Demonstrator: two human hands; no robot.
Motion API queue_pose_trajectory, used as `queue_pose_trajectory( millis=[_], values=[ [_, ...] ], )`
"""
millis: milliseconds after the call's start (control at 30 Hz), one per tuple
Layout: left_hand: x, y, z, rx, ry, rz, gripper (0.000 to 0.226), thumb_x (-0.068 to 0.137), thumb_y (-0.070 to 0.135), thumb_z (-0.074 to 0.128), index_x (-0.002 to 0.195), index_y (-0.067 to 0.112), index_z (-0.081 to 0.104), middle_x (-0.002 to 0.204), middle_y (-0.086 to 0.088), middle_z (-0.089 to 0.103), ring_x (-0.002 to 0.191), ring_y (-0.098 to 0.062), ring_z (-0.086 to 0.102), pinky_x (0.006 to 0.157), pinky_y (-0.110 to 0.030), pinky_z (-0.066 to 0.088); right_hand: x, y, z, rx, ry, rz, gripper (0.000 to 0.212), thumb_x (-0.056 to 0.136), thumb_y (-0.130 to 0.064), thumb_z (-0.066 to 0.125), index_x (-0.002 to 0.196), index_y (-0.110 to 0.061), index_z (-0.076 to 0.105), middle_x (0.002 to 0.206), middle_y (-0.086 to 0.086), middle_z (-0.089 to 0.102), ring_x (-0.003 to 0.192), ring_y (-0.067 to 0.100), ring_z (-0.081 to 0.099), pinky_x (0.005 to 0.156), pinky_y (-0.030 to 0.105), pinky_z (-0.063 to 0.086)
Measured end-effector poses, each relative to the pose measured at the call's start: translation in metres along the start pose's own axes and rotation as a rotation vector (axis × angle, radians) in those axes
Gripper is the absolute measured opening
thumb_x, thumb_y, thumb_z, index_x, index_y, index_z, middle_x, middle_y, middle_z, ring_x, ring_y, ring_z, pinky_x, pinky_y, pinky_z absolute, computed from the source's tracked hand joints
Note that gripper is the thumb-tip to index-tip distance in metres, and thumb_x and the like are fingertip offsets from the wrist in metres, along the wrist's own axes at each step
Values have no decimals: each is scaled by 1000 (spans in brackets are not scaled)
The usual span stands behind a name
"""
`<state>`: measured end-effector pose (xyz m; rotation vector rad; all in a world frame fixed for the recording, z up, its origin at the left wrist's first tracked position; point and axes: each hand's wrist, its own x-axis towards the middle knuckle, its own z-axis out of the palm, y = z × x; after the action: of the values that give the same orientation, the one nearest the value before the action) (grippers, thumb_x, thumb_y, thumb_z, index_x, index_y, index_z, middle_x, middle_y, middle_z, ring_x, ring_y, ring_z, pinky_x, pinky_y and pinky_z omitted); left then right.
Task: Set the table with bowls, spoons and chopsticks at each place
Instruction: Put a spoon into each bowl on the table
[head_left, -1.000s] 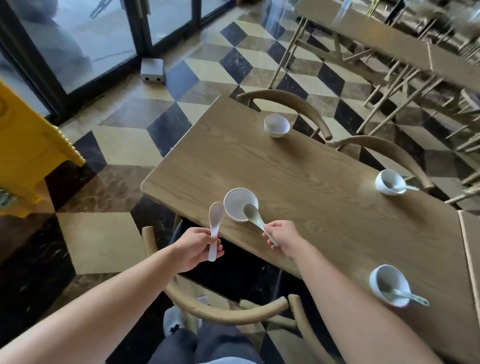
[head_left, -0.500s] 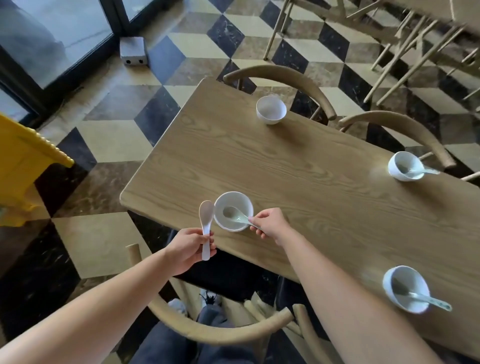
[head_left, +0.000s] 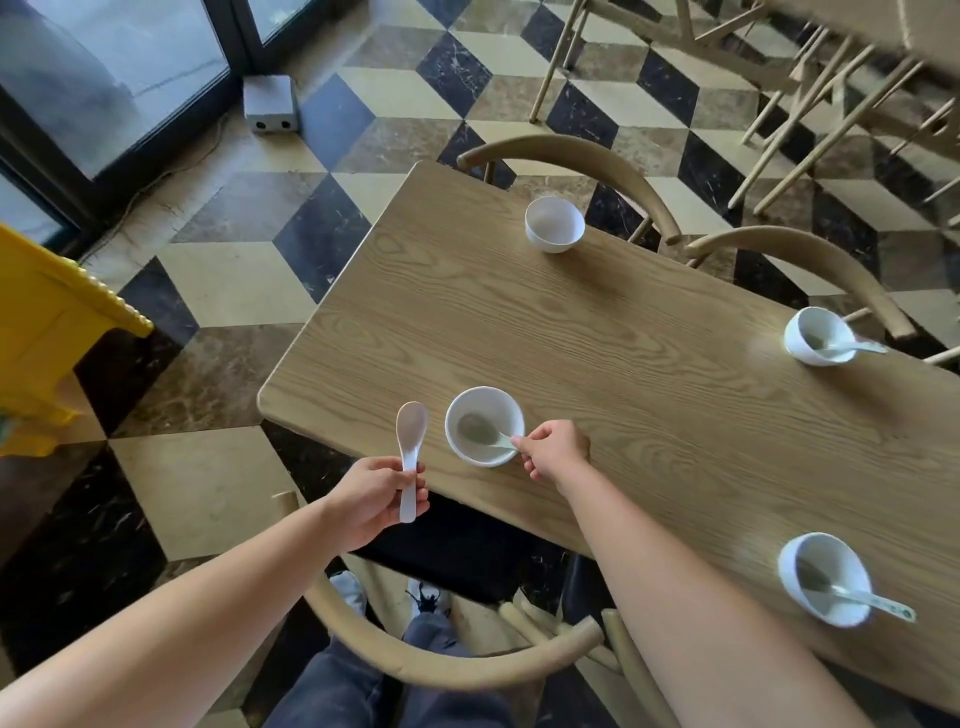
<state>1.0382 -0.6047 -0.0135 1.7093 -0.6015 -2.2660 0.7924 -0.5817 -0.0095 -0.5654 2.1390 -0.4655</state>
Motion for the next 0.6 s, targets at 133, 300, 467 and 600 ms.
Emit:
queue_pose_trajectory(
  millis=[133,300,467,600],
  values=[
    [-6,4,-10,17,1,10,19,99,-2,51,114,-6,61,93,-19,62,83,-26,65,75,-38,59,-5,2,2,34,23,26,13,84,-14,75,83,-8,64,66,7,68,46,14,60,45,20,50],
    [-12,8,-19,37,-13,24,18,99,-2,51,113,-7,61,93,-19,61,83,-26,64,76,-39,59,-12,5,7,47,61,12,12,86,-14,73,91,-4,67,66,6,67,47,13,60,47,19,49],
    [-15,6,-31,49,-22,36,17,99,-2,51,111,-6,62,93,-18,60,83,-26,64,74,-39,60,-13,7,13,81,115,19,17,85,-13,74,93,0,68,67,7,67,51,15,63,60,29,60],
    [-18,3,-42,79,-19,33,16,98,-2,53,111,-5,62,98,-19,60,85,-27,65,71,-38,60,-12,11,17,140,184,-13,24,81,-16,78,98,-4,66,79,6,69,60,16,66,65,30,60]
  ],
)
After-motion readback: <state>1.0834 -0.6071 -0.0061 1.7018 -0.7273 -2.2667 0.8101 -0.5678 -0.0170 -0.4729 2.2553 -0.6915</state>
